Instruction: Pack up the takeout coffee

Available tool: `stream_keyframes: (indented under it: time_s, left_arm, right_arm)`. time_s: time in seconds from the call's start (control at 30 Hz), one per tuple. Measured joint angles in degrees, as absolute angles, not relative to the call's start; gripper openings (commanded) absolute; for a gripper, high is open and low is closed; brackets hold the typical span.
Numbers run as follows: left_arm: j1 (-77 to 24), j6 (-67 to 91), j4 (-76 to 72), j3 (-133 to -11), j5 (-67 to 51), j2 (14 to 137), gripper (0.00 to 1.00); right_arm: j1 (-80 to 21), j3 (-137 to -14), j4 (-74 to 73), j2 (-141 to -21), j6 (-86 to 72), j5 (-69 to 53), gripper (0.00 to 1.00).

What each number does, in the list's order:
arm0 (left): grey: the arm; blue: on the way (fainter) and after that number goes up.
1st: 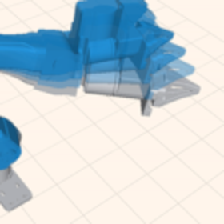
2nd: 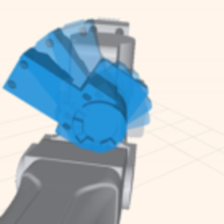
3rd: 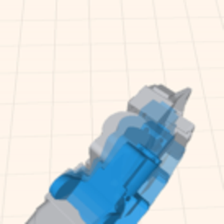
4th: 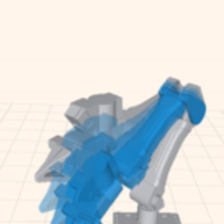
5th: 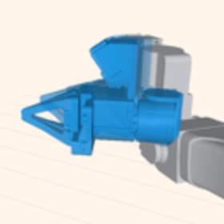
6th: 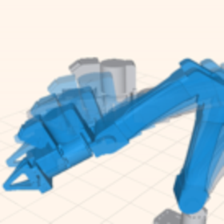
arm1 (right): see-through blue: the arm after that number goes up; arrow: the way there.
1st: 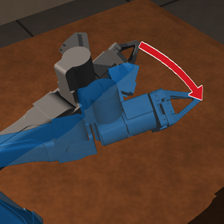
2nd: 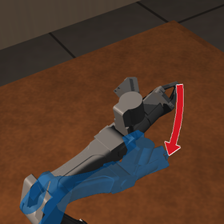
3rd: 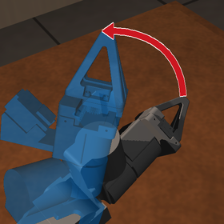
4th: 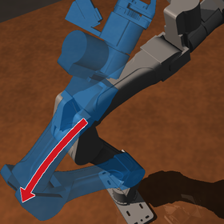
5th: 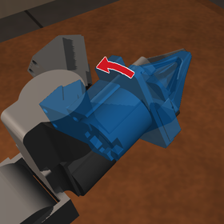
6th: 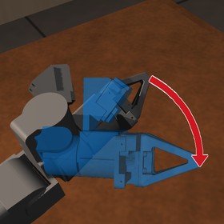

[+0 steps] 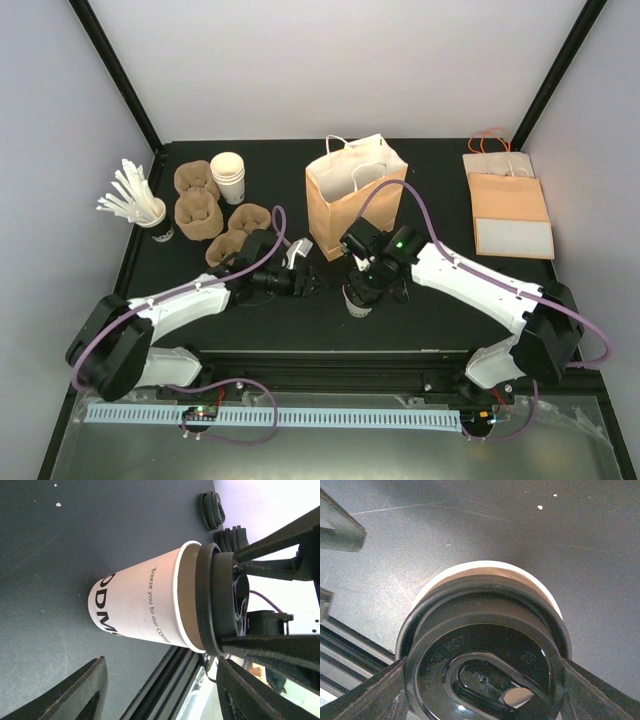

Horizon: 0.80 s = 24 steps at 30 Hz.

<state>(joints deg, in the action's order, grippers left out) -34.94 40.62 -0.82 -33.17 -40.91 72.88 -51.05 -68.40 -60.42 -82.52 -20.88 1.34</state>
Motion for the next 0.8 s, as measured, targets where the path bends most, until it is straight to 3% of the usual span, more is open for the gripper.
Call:
stream_keyframes:
  time_s: [0.4, 0.53, 0.8]
  left_arm:
    - [-34.9, 45.2, -9.0, -32.3, -45.9, 79.3, 0.54]
    - [-34.9, 46.0, -10.7, -32.3, -46.9, 79.9, 0.46]
    - [-34.9, 47.7, -14.0, -32.3, -49.1, 82.5, 0.43]
  right_arm:
    - [-51.9, -69.7, -59.5, -84.8, -21.2, 2.5, 0.77]
    - [-52.1, -69.7, -59.5, -85.3, -21.3, 2.5, 0.79]
    - [-52.1, -69.7, -59.3, -85.5, -20.6, 2.1, 0.83]
